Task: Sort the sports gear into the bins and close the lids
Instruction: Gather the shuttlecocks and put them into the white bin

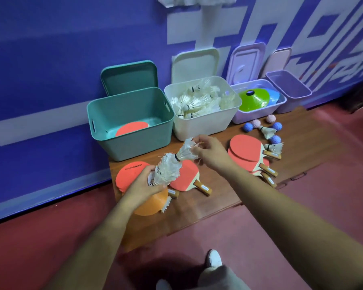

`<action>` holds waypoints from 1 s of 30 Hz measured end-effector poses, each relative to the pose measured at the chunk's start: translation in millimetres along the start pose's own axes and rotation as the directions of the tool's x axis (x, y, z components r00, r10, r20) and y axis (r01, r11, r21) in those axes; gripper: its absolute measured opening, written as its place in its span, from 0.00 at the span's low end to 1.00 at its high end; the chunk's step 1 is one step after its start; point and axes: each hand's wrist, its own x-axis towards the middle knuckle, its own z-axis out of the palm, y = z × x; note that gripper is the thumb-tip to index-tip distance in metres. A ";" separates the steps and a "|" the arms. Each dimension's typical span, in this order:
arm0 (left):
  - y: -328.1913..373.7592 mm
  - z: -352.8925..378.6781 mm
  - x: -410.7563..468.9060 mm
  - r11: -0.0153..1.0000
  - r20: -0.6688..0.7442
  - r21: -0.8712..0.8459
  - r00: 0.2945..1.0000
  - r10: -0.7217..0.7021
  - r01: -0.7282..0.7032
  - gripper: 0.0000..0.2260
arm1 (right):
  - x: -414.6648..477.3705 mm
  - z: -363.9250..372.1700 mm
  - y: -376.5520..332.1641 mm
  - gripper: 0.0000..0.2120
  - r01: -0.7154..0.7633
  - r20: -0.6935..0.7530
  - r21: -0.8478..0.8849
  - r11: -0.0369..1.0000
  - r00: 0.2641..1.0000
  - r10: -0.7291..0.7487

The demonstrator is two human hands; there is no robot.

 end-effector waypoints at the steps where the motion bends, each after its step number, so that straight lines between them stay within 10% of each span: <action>1: 10.2 -0.3 5.2 0.999 0.009 0.031 1.000 0.022 -0.022 0.22 | 4.4 -5.5 -3.9 0.04 0.025 0.037 -0.091 0.996 0.999 -0.022; 5: 45.0 2.5 29.0 0.984 0.009 0.130 0.993 0.118 -0.118 0.21 | 23.0 -19.0 -7.6 0.06 0.095 0.115 -0.238 0.967 0.991 -0.069; 15: 125.0 23.6 147.1 0.919 -0.126 0.376 0.976 0.179 -0.120 0.23 | 136.6 -103.1 -17.5 0.13 0.062 0.042 0.178 0.982 0.997 -0.070; 30: 139.0 92.6 334.3 0.734 -0.184 0.679 0.969 0.162 0.006 0.24 | 280.4 -190.1 87.6 0.14 0.194 0.281 -0.352 0.916 0.955 -0.094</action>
